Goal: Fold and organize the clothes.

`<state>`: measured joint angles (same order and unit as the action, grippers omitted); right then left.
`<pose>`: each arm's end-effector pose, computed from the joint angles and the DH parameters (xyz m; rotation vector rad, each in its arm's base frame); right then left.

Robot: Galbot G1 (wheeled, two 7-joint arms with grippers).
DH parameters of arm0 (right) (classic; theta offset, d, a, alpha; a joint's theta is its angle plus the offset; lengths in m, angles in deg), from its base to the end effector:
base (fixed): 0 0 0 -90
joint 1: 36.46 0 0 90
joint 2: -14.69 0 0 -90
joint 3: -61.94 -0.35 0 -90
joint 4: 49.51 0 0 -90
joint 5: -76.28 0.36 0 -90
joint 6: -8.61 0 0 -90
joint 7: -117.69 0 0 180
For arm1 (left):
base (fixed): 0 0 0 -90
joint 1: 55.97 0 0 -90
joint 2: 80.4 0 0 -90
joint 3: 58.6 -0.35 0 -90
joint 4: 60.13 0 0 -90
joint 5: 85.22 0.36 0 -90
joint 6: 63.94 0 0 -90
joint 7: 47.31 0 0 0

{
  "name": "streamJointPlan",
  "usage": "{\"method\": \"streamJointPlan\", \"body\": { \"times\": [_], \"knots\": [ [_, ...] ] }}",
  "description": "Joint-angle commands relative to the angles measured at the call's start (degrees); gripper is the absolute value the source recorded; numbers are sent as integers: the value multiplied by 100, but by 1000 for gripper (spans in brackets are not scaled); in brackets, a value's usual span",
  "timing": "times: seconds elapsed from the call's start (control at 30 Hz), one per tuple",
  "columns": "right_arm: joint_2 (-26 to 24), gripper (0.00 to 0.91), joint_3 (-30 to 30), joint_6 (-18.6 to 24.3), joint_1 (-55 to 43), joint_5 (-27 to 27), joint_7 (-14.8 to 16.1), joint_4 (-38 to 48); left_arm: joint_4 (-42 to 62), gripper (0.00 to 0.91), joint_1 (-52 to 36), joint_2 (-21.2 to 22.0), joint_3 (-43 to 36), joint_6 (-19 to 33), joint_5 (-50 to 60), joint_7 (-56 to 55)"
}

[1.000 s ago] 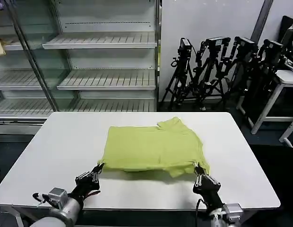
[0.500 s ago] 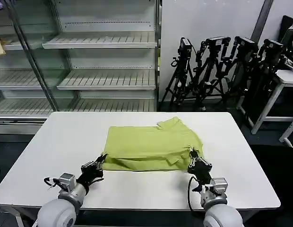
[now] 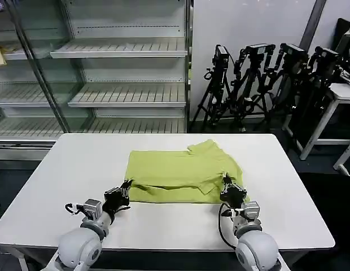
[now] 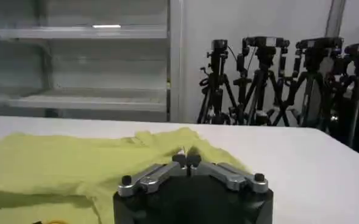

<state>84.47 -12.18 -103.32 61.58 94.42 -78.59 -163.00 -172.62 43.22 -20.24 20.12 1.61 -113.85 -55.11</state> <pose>0.2830 0.0134 -0.2672 0.1585 -2.9220 0.0837 0.2874 0.0492 -0.2658 -0.3196 -2.7928 -0.0747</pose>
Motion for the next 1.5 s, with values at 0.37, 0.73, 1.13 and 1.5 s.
{"method": "streamJointPlan", "body": {
  "times": [0.37, 0.73, 1.13, 1.5],
  "knots": [
    [39, 907, -246, 157, 510, -322, 195, -407, -470, 907, 650, -20, 342, -60, -118, -92],
    [53, 907, -685, -288, 1015, -25, -50, -396, -365, 907, 779, 13, 337, -80, -386, -73],
    [119, 0, -670, -970, 1012, 288, -505, -330, -16, 40, 412, 78, 152, -189, -522, -187],
    [93, 0, -660, -950, 992, 491, -534, -379, 50, 50, 368, 96, 62, -177, -547, -202]
  ]
}}
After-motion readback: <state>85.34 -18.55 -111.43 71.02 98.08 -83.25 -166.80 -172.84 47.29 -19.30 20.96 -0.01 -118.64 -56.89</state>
